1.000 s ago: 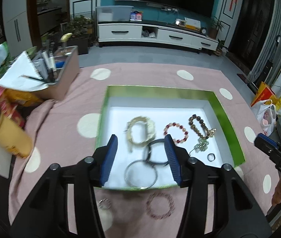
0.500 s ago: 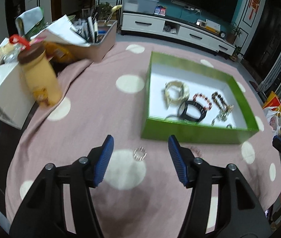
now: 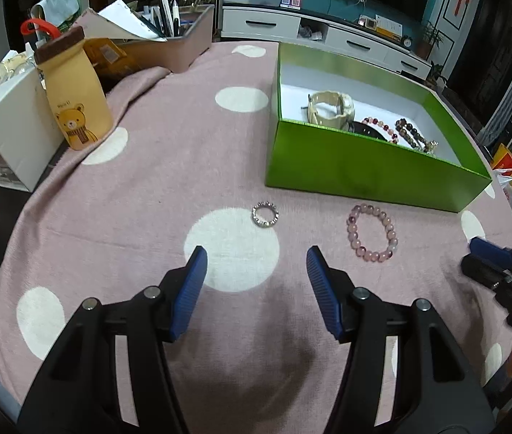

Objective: Organize jewelry
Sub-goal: 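Withdraw both tools from the box toward the silver ring and pink bracelet, then grasp the silver ring with the left tool while the right tool grasps the pink bead bracelet, then carry the silver ring and pink bead bracelet over the green box with both tools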

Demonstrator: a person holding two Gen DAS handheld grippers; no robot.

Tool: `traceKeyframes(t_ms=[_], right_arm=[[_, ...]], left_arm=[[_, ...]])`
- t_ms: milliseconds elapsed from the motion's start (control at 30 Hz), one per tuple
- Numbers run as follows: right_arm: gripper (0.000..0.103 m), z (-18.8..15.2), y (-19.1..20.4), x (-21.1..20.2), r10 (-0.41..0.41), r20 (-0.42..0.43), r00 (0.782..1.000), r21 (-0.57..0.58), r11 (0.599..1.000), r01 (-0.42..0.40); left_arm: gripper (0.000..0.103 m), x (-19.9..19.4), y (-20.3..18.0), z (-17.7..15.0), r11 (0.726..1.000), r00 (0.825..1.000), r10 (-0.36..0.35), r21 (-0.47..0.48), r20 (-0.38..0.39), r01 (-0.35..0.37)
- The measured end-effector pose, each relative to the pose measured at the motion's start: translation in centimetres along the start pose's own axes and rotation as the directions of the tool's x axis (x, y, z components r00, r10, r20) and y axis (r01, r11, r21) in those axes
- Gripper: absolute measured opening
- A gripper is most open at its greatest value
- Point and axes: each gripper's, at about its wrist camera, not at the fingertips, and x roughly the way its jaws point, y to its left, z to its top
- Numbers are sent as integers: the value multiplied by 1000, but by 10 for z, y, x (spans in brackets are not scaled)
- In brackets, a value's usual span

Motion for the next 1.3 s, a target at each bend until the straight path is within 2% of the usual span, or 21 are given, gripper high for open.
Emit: traceKeyframes(t_ms=[167,367,500,800,900,1033,1300], right_arm=[[49,1,15,27,-2,-38,999,-21,1000,1],[48,12,26,45,-29,-30,999,-44,999,28],[42,20,29,56,-58,-25,998,-48,997,56],[31,27,40,74,-138,-9,990,-96,986,137],[23,28,43,78,-184,-1,983,-123,976,182],[11,29,44,79,-192,3,981,-134,972,191],[7,29,43,78,-178,-1,984,-122,977,176]], left_arm=[[58,10,1,-1,1000,1000,-2,12,-6,2],[58,25,-1,2,1000,1000,0,21,-13,0],[58,34,-5,8,999,1000,1,34,-7,-1],[39,49,-13,15,996,1000,25,82,14,-26],[32,50,-14,16,994,999,34,99,28,-37],[23,50,-15,16,994,999,24,106,41,-29],[20,49,-17,15,994,999,16,106,47,-21]])
